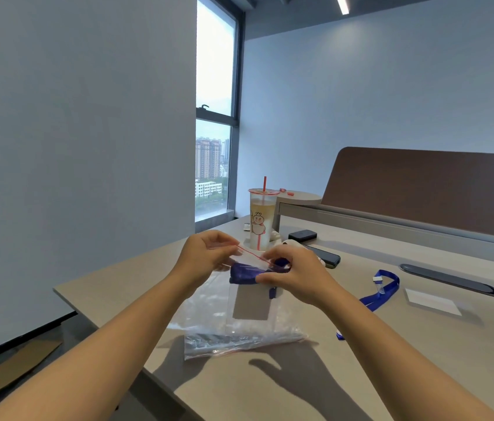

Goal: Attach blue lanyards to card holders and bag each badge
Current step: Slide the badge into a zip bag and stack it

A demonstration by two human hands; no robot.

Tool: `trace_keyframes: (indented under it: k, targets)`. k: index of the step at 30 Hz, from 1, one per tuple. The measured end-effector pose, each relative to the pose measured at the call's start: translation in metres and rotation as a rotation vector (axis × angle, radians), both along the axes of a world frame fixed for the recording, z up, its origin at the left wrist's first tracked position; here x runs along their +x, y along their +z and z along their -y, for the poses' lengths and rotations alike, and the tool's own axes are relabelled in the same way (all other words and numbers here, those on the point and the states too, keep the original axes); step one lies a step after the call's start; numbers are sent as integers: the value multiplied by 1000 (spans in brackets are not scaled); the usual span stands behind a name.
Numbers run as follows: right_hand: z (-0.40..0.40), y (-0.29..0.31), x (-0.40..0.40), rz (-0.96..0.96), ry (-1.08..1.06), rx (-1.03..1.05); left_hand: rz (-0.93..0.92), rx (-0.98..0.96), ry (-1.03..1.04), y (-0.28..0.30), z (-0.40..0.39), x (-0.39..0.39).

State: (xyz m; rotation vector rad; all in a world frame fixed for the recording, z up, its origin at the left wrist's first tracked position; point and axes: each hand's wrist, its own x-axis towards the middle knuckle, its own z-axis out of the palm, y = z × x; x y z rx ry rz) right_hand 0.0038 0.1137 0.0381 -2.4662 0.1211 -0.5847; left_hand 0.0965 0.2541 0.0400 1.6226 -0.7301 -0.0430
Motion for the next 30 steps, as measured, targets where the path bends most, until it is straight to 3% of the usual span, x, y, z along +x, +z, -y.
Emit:
trace_keyframes:
  k: [3,9,12,16,20,26,30]
  targets:
    - [1,0,2,5,-64,-34,-42,-35,-4,1,-2,1]
    - [0,9,3,104,-175,-294,-81,-145,17,8,-4,6]
    - [3,17,4,170,-239,-272,-152,-255,17,17,-9,12]
    - [9,22,10,123,-205,-66,-212,-355,37,27,-20,24]
    - [7,22,15,222,-118,217,-230,-337,45,20,-31,33]
    - [3,18,27,373,-114,565,-258,-104,58,-13,-43,39]
    - [5,-2,35,192,-130,668,-287,-121,127,-21,-41,44]
